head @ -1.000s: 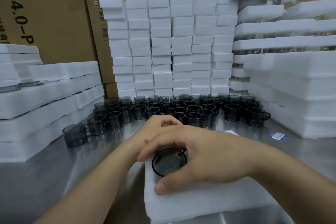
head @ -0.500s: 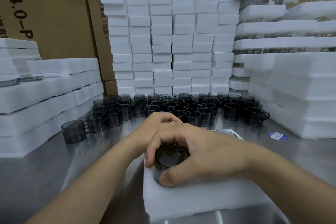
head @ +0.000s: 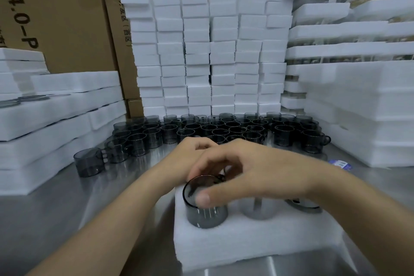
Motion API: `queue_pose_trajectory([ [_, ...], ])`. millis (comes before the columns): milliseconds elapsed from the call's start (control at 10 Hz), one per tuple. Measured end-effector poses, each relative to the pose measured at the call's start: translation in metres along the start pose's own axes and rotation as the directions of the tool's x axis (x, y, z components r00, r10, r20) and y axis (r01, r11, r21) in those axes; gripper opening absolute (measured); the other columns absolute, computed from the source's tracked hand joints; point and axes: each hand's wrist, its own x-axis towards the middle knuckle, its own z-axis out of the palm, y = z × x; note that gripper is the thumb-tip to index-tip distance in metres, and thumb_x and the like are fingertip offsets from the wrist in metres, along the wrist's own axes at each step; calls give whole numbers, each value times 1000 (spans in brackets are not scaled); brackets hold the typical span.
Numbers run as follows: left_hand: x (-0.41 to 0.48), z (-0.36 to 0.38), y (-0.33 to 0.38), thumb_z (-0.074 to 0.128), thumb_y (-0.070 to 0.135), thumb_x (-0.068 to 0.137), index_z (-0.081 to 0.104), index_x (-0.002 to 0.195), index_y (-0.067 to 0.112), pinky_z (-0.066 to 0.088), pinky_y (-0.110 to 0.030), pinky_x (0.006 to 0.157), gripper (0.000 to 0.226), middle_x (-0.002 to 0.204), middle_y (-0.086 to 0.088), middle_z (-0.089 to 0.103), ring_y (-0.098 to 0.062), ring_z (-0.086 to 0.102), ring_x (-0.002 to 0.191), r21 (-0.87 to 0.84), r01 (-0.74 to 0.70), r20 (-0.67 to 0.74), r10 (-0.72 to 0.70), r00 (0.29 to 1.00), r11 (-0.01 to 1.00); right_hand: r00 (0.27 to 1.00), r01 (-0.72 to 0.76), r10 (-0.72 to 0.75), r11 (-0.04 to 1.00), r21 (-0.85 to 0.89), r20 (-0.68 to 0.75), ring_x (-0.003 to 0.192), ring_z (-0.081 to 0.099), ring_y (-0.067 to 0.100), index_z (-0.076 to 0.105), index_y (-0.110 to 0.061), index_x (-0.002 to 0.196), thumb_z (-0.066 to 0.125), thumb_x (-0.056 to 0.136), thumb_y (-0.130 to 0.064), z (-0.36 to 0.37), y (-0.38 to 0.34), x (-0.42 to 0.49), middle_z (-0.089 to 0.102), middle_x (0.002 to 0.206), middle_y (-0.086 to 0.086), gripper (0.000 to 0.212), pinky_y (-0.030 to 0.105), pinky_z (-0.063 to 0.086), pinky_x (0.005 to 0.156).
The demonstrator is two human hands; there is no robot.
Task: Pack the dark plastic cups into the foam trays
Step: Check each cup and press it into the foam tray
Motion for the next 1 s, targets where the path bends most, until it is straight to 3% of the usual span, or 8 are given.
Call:
queue_pose_trajectory([
  [100,3,1,-3,63,13,104,74,110,-5,55,-18,67,22,96,-20,75,-19,67,86,-78,33,-1,-33,999,996,999,-33,34,997,-63,13,99,72,8,80,-34,108,89,85,-40,-2,1,-2,77,104,-10,25,38,57,95],
  [200,-1,-2,1,61,10,105,72,111,-9,53,-16,62,23,92,-14,70,-23,64,84,-82,51,-2,-51,999,995,998,-32,30,999,-40,-54,87,72,7,81,-27,99,90,86,-33,7,5,2,78,92,-8,17,26,56,83],
  [400,-3,2,7,59,5,106,67,110,-18,48,-35,75,25,105,-41,67,-29,58,86,-69,85,-11,-85,996,994,996,20,-16,999,38,-93,80,68,1,82,-19,105,75,100,-27,-5,8,1,77,89,-11,13,16,52,75],
  [500,-3,1,8,64,10,102,77,105,-2,52,-32,79,18,102,-22,77,-19,65,86,-94,88,-46,-92,995,992,995,-45,46,999,17,-85,83,66,9,82,-22,107,70,103,-22,-16,13,-2,74,90,-4,13,26,56,81],
  [700,-1,1,8,66,11,99,82,99,14,57,-38,95,16,100,-5,81,-19,75,98,-120,73,-67,-81,994,990,996,-83,84,996,29,-33,82,68,6,84,-19,104,73,102,-19,-20,22,-2,75,83,-7,11,14,50,76],
  [800,-1,2,9,66,11,99,82,100,13,58,-35,93,16,98,-4,82,-19,76,97,-115,79,-78,-88,993,990,997,-77,78,997,30,-29,85,68,7,84,-20,104,73,101,-20,-19,25,-1,76,87,-5,11,15,50,79],
  [900,-2,2,8,65,11,101,82,101,13,51,-16,74,18,86,7,79,0,70,80,-118,93,-57,-100,993,989,998,-44,43,999,-23,-44,92,70,16,85,-23,102,76,99,-19,-16,26,1,75,100,-6,10,19,52,84],
  [1000,-4,2,13,64,13,103,82,101,14,46,-10,66,18,84,11,76,4,66,74,-105,108,-49,-114,992,989,999,-40,39,999,-30,-38,81,67,7,84,-24,101,78,97,-18,-16,27,1,74,99,-9,9,14,50,79],
])
